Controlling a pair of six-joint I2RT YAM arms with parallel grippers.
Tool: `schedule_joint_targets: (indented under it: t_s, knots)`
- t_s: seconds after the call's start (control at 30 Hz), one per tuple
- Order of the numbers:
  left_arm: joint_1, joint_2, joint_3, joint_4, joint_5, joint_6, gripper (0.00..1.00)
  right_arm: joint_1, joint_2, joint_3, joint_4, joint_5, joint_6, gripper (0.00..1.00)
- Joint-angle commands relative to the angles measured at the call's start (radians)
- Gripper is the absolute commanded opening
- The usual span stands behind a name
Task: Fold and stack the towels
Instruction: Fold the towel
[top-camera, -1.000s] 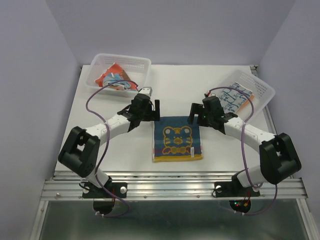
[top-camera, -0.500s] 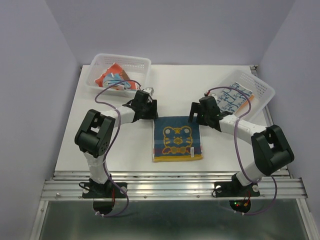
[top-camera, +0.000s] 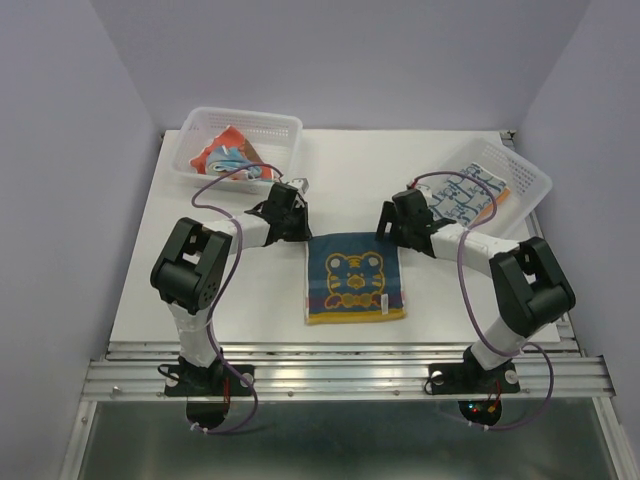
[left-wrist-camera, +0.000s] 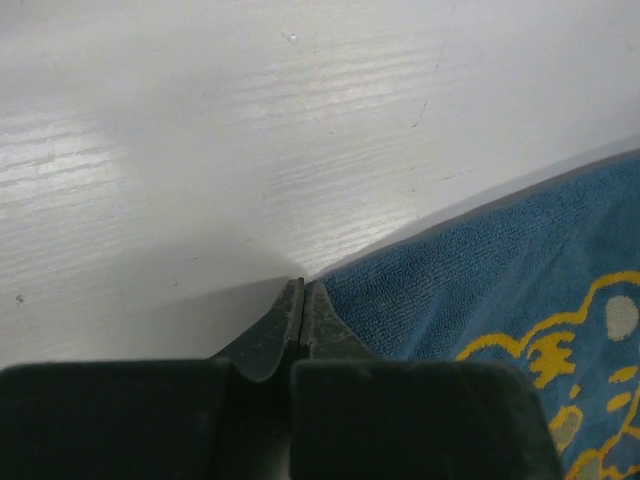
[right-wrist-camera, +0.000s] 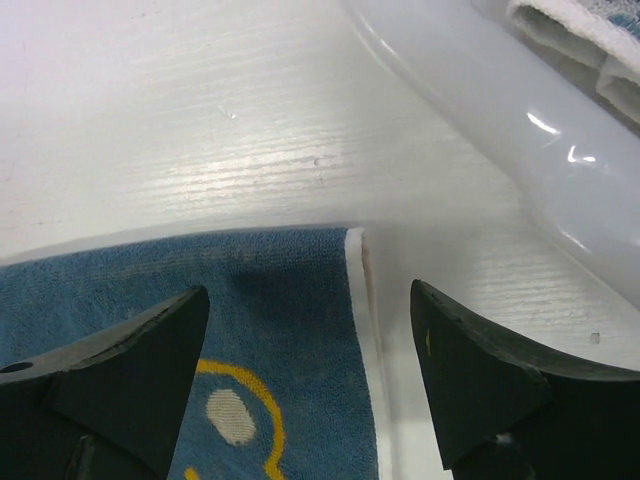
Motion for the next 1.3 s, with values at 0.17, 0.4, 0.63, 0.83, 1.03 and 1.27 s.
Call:
schedule_joint_targets:
  t_s: [0.17,0.4,0.63,0.83,1.03,1.27]
  knots:
    - [0.001,-0.034,-0.001,-0.002,0.021,-0.008,0.0,0.009,0.043,0.07,0.108,0.042,0.043,0.68]
    - [0.001,-0.061,-0.017,-0.002,0.01,-0.014,0.0,0.009,0.074,0.079,0.101,0.083,0.063,0.58]
    - [-0.005,-0.108,-0.063,0.012,0.01,-0.028,0.0,0.008,0.042,0.053,0.102,0.08,0.038,0.23]
    - [-0.034,-0.195,-0.133,0.043,0.004,-0.056,0.0,0.009,-0.068,-0.034,0.084,0.005,-0.014,0.06]
    - [-0.08,-0.346,-0.222,0.064,-0.016,-0.094,0.0,0.014,-0.232,-0.157,0.056,-0.079,0.0,0.01]
    - [-0.14,-0.511,-0.357,0.067,-0.065,-0.174,0.0,0.022,-0.461,-0.269,-0.014,-0.17,0.044,0.01]
